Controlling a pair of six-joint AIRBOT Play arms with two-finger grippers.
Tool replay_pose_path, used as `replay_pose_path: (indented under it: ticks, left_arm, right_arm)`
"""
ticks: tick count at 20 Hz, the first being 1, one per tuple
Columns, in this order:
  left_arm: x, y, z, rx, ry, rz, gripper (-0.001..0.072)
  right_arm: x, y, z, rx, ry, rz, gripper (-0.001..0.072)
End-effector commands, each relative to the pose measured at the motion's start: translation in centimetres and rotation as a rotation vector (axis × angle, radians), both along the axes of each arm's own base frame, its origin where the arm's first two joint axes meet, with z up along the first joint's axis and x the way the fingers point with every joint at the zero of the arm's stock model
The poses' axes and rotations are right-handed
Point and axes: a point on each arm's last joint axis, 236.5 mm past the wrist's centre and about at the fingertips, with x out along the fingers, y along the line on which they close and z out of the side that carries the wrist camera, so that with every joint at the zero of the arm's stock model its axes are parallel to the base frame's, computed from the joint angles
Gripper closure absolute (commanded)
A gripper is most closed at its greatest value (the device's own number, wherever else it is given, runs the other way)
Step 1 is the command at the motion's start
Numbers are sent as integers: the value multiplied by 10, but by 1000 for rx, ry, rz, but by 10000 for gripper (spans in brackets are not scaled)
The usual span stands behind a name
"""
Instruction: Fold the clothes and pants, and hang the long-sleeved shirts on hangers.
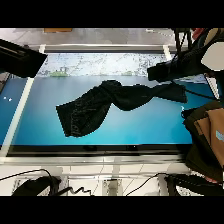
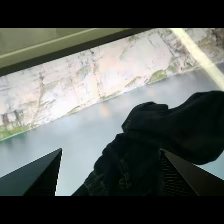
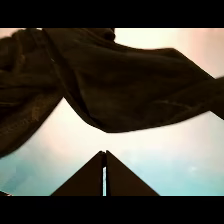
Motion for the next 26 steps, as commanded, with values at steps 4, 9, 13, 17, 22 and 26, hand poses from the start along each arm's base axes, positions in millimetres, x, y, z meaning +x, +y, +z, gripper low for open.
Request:
replay_pose_path:
  ticks: [4,9,13,17,22,26]
  left_arm:
    - [3,-4,12,-37,-42,-6,12]
    - [21,36,8,98,-77,134,13]
    - [29,130,15,162,-96,455,13]
    - [22,203,6,103,-60,681,12]
    - [23,233,-25,56,12,785,12]
    - [26,233,-42,64,49,783,12]
  right_arm:
    - [-18,73,-27,193,138,158,690]
    - [-73,163,-153,92,389,403,690]
    - [-89,250,-216,38,298,597,690]
    - [-136,302,-279,-122,202,949,655]
    - [-157,351,-298,-163,-3,1158,219]
    - [-143,387,-296,-189,-266,1242,222]
